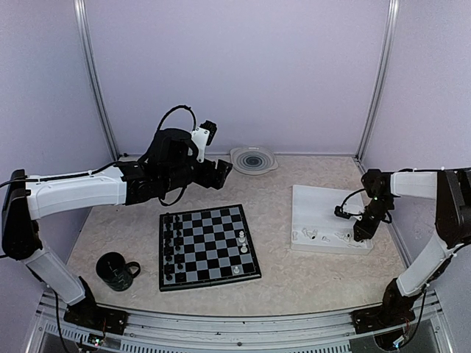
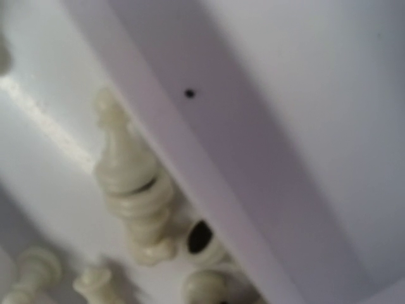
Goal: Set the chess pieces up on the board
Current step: Pick up the pawn from the storage box, then place the pawn at b2.
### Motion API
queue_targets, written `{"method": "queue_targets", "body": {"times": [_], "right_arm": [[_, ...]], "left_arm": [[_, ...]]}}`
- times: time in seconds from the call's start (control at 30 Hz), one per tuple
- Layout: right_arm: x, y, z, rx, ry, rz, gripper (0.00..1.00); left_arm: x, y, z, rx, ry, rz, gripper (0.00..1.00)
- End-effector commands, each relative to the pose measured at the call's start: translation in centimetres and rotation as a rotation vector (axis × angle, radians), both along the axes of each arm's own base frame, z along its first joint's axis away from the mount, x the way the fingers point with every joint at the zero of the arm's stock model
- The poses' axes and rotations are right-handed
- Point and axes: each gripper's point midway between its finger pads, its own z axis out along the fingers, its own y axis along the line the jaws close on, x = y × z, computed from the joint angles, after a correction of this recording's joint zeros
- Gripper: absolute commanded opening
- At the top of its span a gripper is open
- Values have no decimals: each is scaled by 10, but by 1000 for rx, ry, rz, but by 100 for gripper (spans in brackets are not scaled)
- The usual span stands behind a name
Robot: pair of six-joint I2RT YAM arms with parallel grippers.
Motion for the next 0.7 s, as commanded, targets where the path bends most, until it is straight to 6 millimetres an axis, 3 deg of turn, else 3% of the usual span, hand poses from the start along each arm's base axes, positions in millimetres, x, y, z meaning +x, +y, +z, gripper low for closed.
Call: {"method": "queue_targets", "body": {"times": [0.0,0.17,0.3,0.5,0.67], "right_arm": [[7,-1,8,15,-17,-5,6],[6,-1,21,15,-16,-13,2],[14,15,57,81,-57,2,2],[33,99,124,272,-134,128,2],[35,179,133,262,-171,348,2]], "left_arm": [[0,-6,11,-7,-19,-10,95],[0,-6,11,-6,-17,-11,96],[0,-6,11,-7,-19,-9,95],[3,-5,5,0,-10,-1,96],[9,3,7,-28,0,46,97]]}}
